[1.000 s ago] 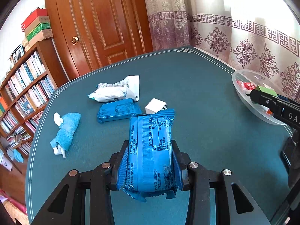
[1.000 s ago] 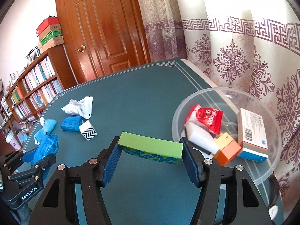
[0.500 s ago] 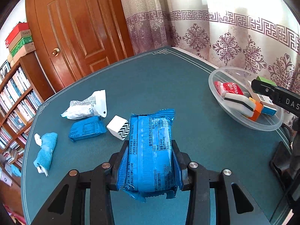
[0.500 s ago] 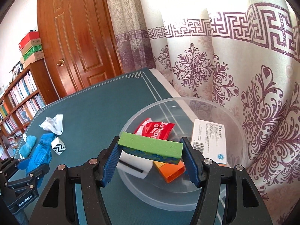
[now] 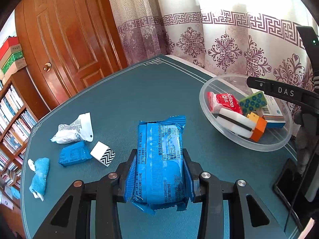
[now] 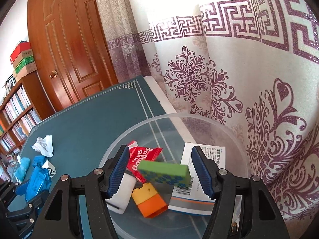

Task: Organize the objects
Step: 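Carry the green block into the bowl and open the right tool while the left tool holds the packet, then lower the blue packet into the bowl and open the left tool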

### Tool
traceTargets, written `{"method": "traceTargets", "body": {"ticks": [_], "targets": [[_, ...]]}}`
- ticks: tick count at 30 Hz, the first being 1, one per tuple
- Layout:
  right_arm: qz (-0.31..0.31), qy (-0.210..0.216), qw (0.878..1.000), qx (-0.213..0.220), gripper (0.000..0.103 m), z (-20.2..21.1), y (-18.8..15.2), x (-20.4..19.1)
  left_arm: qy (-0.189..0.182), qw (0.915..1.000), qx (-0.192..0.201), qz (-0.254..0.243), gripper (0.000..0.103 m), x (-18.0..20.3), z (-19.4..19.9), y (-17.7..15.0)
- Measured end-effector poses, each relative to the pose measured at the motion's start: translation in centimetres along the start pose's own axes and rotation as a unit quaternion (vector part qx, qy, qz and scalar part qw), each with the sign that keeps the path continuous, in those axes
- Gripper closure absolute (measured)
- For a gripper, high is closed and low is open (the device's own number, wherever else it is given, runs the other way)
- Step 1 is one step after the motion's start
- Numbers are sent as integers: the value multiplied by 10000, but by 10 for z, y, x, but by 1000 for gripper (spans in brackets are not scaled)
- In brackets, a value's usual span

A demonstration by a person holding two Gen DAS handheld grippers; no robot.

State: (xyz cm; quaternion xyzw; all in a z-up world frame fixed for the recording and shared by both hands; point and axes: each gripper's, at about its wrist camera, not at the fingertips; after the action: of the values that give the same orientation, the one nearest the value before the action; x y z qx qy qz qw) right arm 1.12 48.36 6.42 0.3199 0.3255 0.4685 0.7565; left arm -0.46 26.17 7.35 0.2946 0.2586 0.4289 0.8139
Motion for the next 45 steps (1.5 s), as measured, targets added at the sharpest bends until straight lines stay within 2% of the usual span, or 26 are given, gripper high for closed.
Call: {"method": "traceTargets", "body": {"ticks": [7,16,27,39,40,43,45], "targets": [[23,-37,10000,63,36,14,-14,7,-168,9998,60,-103,60,14,-3,12],[187,-290,9993,159,36,31,-30,18,-568,9979,188,-241,60,36,-11,34],[69,-272,9996,66,36,28,-37,29,-1167,9925,249,-252,60,57,-26,64],[36,-266,9996,-21,36,22,-42,30,-1335,9895,335,-432,59,78,-42,83],[40,-268,9996,-26,36,21,-43,30,-1369,9890,352,-429,55,79,-42,84],[55,-280,9996,-40,36,20,-44,28,-1367,9886,517,-351,20,78,-39,86],[61,-283,9996,-40,36,19,-44,28,-1314,9886,665,-316,18,75,-34,85]]}}
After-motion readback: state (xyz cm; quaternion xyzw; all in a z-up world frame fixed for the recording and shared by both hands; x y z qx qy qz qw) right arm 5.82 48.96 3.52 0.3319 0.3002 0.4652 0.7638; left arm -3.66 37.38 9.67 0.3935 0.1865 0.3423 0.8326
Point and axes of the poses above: each gripper's, at about its wrist camera, not at the fingertips, and z roughly against the way its jaws point, x to its right, y to its top, and after that the axes turned 2 degrees about -y, right-handed
